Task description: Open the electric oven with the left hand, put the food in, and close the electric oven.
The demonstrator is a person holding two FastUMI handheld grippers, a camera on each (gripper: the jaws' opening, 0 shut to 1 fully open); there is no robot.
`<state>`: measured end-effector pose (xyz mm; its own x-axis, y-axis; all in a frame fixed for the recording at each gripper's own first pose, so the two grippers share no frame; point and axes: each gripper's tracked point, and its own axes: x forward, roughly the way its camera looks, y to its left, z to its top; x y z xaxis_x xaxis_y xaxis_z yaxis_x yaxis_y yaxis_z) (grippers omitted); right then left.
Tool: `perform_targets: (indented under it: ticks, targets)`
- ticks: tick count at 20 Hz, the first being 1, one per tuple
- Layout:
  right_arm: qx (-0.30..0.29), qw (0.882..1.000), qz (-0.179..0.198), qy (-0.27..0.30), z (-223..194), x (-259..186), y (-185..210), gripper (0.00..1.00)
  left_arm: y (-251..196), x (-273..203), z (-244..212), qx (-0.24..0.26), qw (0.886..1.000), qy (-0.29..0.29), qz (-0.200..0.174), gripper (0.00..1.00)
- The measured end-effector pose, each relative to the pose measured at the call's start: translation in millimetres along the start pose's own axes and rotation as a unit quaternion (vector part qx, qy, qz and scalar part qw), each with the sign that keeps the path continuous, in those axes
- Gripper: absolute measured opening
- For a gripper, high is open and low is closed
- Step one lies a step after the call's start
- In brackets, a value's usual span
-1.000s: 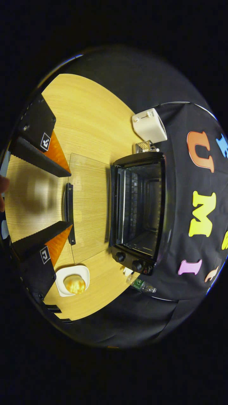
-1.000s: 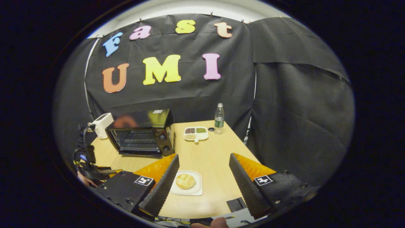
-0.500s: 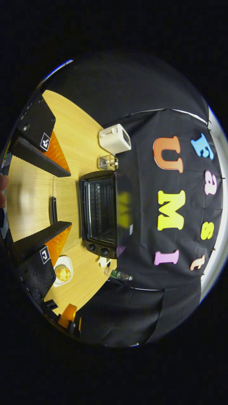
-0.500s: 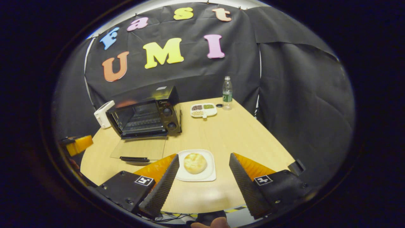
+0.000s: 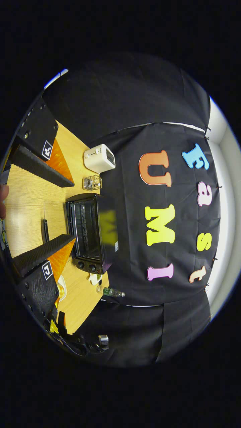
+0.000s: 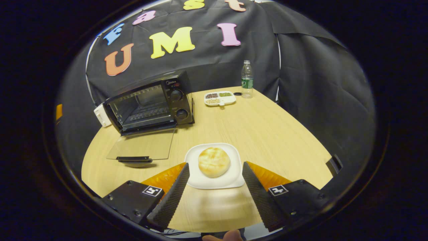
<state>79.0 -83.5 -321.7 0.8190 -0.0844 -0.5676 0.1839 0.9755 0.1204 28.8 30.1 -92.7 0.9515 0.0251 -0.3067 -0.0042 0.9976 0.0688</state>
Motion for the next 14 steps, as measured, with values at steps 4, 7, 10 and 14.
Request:
perform_targets:
  ticks: [4,7,10,14]
  targets:
    - [-0.005,1.0,-0.009,0.01,-13.1,29.5,5.2,0.99,5.1,-8.3,6.0,-0.003,1.0,-0.002,0.005,0.94]
    - [-0.003,1.0,-0.017,0.02,-24.5,48.5,3.9,0.98,9.3,-11.8,3.0,0.001,1.0,0.005,0.012,0.94]
    - [-0.02,0.999,-0.024,0.026,-35.1,59.7,6.7,0.98,9.7,-13.4,0.2,0.001,1.0,0.012,0.012,0.94]
    - [-0.021,0.999,-0.029,0.034,-42.6,68.7,7.5,0.98,8.2,-14.1,1.3,0.01,1.0,0.013,0.01,0.94]
